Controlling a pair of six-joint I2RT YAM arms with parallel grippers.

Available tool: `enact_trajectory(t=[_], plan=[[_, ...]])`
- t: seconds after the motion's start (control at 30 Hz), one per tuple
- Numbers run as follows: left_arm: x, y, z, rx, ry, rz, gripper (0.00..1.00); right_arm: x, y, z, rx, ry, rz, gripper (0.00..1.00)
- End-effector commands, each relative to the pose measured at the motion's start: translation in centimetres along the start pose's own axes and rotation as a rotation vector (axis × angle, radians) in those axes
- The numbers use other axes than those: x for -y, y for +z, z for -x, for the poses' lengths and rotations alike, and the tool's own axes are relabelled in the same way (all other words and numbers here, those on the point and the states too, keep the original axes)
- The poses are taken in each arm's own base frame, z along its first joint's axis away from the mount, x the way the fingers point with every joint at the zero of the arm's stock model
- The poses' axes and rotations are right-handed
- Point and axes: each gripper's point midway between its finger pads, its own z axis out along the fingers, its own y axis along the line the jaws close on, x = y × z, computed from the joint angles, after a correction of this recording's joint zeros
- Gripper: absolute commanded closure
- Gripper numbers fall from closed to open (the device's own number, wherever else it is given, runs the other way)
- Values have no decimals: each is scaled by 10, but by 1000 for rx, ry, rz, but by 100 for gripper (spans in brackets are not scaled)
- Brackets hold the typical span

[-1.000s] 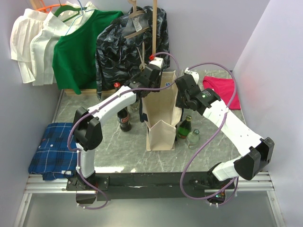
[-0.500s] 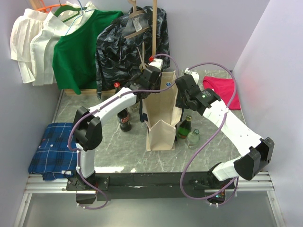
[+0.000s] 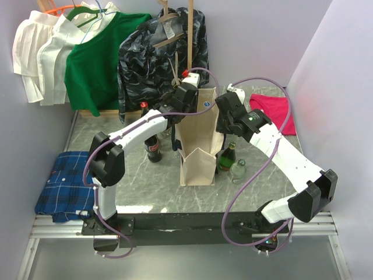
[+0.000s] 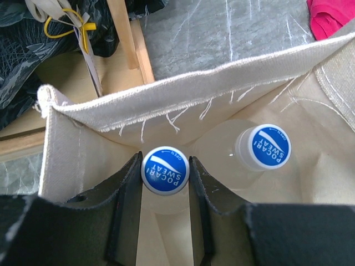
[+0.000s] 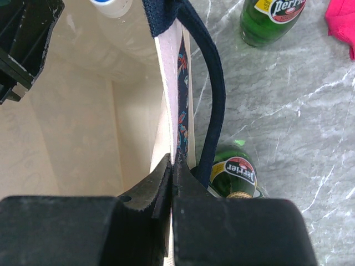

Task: Place the beverage into the canvas bag
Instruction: Place the drink in the canvas bag.

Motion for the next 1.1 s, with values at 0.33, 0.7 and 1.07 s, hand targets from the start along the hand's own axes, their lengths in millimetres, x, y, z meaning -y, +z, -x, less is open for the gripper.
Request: enact_trajectory(t=[0.33,0.7,1.07], plan=[[2,-18,24,81,-22,5,53,3,-5,5,29,19,2,100],[-1,-23,25,94,-22,17,43,2,-5,4,28,17,5,100],[2,-39,48,147,-36,-3,39,2,-7,7,35,24,8,100]])
